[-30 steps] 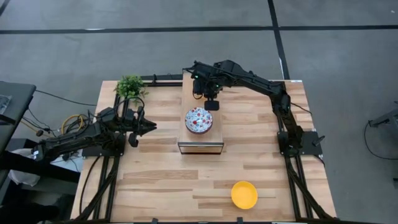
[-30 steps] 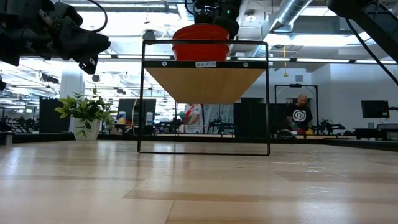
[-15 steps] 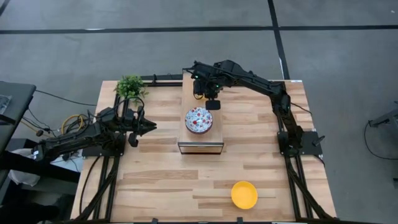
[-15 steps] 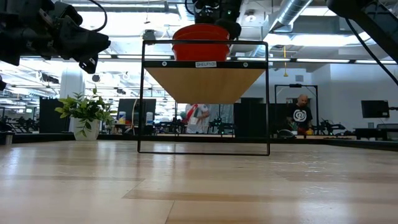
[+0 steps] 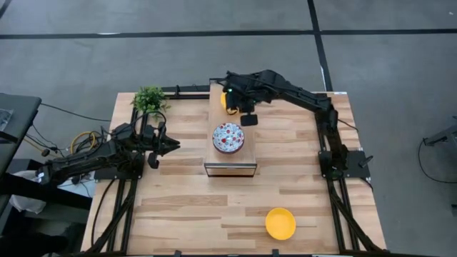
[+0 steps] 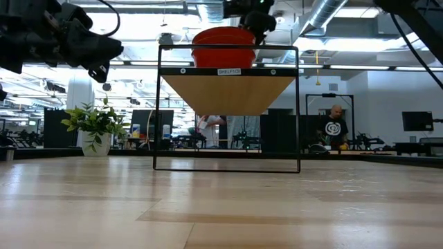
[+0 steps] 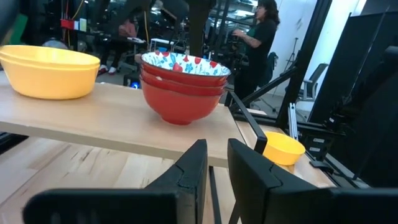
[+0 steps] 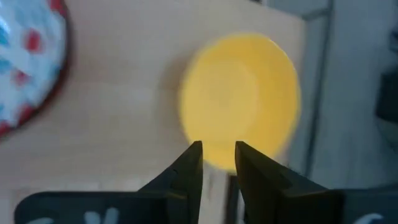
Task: Pick & Place Mini bowls
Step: Stack the top yellow bowl on the yellow bowl on the shelf, then stack the yellow bowl on the yellow bowls on the shelf
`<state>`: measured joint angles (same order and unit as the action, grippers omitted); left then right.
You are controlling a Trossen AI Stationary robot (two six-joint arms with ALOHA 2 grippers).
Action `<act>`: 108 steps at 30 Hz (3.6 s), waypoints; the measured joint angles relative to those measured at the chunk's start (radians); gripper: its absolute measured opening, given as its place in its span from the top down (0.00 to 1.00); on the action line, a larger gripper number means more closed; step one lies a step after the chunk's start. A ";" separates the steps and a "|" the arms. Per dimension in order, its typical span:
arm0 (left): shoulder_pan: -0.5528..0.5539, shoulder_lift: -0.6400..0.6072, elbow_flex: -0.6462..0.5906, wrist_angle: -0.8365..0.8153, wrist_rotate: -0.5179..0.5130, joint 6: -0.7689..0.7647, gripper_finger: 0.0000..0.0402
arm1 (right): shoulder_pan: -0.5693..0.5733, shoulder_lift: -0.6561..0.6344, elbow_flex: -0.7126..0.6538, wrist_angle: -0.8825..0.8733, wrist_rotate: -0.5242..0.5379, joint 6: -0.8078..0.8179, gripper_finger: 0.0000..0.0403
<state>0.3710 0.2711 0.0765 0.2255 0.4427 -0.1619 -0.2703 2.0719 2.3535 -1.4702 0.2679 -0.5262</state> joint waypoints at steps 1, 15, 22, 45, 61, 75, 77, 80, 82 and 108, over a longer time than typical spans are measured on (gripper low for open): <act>0.000 0.005 0.000 0.001 0.000 0.000 0.84 | -0.004 -0.009 0.000 -0.012 0.028 0.007 0.79; 0.000 0.032 0.000 0.001 0.000 -0.003 0.84 | -0.217 -0.038 -0.106 -0.083 -0.182 0.152 0.89; 0.000 0.032 0.000 0.001 0.000 -0.007 0.84 | -0.259 -0.036 -0.161 -0.010 -0.251 0.112 0.99; 0.000 0.031 0.000 0.015 0.000 -0.029 0.84 | -0.262 0.011 -0.170 0.064 -0.298 0.054 1.00; 0.000 0.031 0.000 0.023 0.000 -0.030 0.84 | -0.248 0.011 -0.170 0.092 -0.306 0.047 1.00; 0.000 0.031 0.000 0.024 0.000 -0.044 0.84 | -0.260 -0.008 -0.073 -0.096 -0.218 0.136 1.00; 0.000 0.031 0.000 0.024 0.001 -0.054 0.84 | -0.246 -0.042 -0.078 -0.101 -0.241 0.158 1.00; 0.000 0.031 0.000 0.024 0.037 -0.049 0.84 | -0.212 -0.119 -0.101 -0.101 -0.247 0.190 1.00; 0.000 0.031 0.000 0.023 0.070 -0.036 0.84 | -0.187 -0.166 -0.126 -0.098 -0.247 0.234 1.00; 0.000 0.031 0.000 0.018 0.094 -0.026 0.84 | 0.657 -0.560 -0.769 -0.006 -0.315 1.147 1.00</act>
<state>0.3710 0.3022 0.0765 0.2440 0.5366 -0.1883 0.3866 1.5120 1.5845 -1.4764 -0.0474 0.6212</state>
